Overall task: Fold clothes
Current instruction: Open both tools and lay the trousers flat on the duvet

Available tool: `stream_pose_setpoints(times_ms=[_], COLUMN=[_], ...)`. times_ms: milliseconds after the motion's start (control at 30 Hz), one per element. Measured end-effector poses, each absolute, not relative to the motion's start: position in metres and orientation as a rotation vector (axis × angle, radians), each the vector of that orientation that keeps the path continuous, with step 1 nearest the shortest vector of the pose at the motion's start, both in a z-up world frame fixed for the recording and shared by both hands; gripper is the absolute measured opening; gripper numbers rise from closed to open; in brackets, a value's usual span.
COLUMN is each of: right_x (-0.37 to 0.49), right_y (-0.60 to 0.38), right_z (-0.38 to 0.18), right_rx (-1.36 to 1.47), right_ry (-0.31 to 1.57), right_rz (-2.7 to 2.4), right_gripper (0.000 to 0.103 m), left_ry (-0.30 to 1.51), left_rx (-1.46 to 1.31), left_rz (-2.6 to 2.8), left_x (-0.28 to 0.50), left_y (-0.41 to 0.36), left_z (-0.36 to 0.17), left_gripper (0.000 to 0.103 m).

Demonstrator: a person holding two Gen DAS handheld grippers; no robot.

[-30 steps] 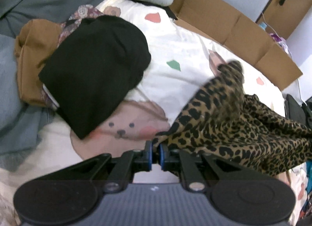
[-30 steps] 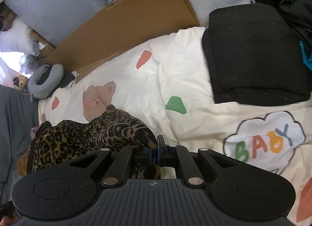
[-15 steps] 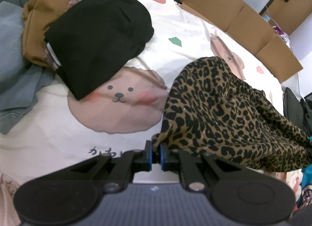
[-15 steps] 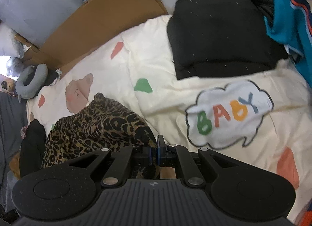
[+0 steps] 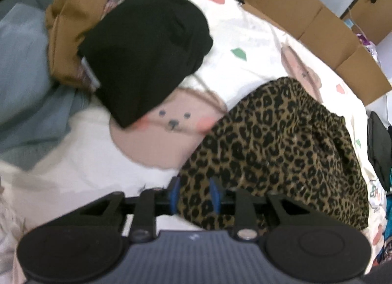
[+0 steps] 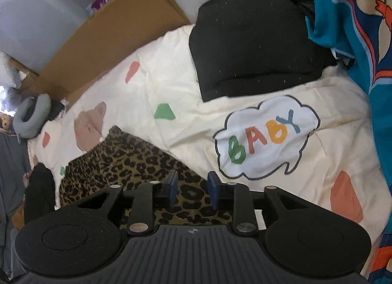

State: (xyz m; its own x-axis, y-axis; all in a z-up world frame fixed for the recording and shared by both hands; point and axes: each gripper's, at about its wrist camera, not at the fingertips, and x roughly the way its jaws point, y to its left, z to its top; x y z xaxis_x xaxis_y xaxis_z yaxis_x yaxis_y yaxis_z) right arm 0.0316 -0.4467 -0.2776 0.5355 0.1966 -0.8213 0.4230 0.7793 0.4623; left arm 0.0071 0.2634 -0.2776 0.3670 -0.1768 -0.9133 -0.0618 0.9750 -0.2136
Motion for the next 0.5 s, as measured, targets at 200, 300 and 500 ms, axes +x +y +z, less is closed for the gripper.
stream_pose_setpoints(times_ms=[200,300,500], right_x=[0.041,0.049,0.065], right_y=[-0.447,-0.443,-0.432], right_z=[-0.272,-0.272,-0.277], right_rx=[0.671,0.657,0.595], right_ry=[0.983,0.979,0.986], right_rz=[-0.142,-0.129,-0.111], right_gripper=[0.046,0.046,0.046], left_ry=[1.163,1.149,1.134], left_rx=[-0.226,-0.208,-0.18], left_rz=[-0.107,-0.126,-0.178], left_x=[0.039,0.055,0.084], left_y=[0.254,0.246,0.229], left_z=[-0.276,-0.278,-0.285], left_gripper=[0.037,0.039,0.04])
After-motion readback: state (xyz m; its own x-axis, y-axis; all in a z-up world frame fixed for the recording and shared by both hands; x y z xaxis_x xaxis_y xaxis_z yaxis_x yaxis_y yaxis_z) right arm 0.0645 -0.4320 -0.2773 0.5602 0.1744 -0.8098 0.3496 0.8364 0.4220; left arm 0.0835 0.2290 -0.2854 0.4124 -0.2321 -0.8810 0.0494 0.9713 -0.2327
